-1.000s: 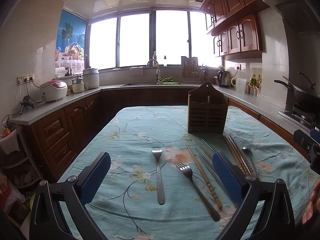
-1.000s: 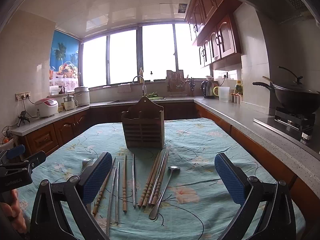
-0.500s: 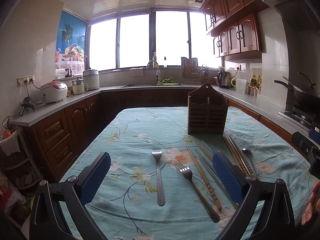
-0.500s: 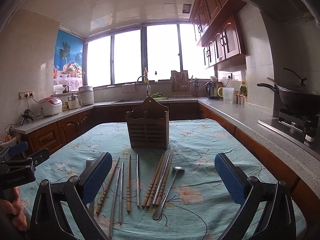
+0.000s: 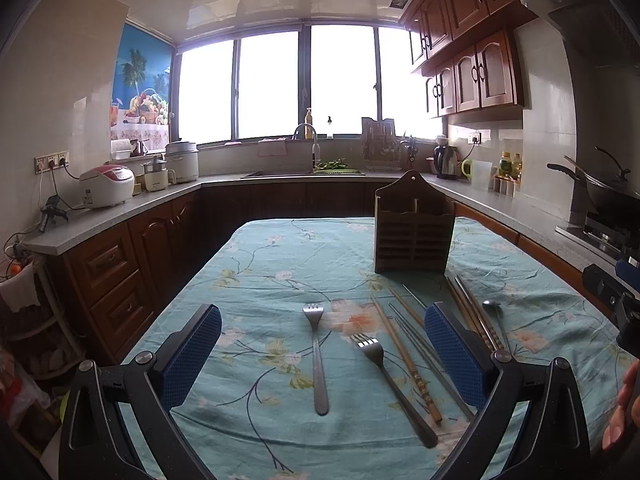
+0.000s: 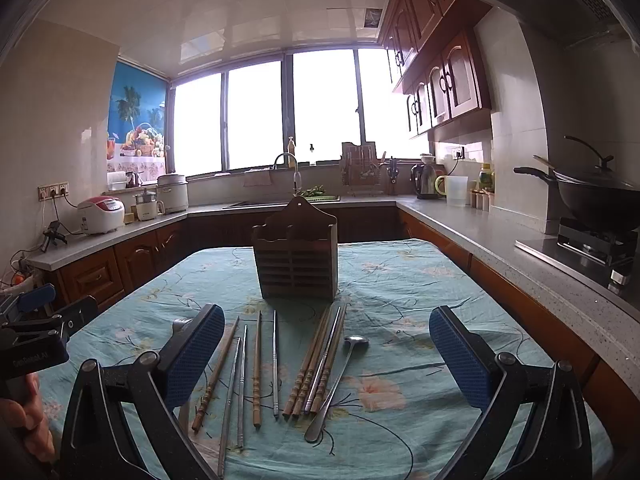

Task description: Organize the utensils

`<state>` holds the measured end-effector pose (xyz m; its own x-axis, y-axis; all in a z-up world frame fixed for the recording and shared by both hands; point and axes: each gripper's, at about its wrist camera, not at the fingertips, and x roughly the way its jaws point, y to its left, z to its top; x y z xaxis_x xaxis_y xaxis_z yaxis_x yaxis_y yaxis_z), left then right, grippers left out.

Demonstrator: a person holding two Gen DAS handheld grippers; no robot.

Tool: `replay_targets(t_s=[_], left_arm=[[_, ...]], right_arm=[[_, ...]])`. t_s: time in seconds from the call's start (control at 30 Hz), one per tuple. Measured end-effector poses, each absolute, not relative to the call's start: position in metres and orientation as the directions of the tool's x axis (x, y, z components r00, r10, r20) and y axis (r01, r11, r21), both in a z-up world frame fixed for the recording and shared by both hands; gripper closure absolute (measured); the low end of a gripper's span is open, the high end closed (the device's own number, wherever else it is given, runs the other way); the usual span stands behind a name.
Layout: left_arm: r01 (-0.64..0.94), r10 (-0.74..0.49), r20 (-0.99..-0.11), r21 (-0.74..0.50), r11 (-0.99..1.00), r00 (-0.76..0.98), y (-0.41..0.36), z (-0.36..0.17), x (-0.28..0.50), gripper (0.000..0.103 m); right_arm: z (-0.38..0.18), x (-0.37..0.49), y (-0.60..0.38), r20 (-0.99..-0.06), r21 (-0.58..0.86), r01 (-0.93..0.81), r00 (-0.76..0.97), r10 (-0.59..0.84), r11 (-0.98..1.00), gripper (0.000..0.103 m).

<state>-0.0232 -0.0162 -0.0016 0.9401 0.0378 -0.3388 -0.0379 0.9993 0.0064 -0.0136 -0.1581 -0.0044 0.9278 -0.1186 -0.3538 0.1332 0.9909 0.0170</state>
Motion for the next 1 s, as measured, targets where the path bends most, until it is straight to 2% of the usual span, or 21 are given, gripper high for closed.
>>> replay_targets(t_s=[1.0], left_arm=[[-0.033, 0.031, -0.346, 0.000, 0.999, 0.938, -0.0141, -0.0011, -0.0193, 0.001]], right_arm=[[-0.0016, -0.0096, -0.1568, -0.357, 0.022, 0.119, 0.928, -0.103, 0.993, 0.000]])
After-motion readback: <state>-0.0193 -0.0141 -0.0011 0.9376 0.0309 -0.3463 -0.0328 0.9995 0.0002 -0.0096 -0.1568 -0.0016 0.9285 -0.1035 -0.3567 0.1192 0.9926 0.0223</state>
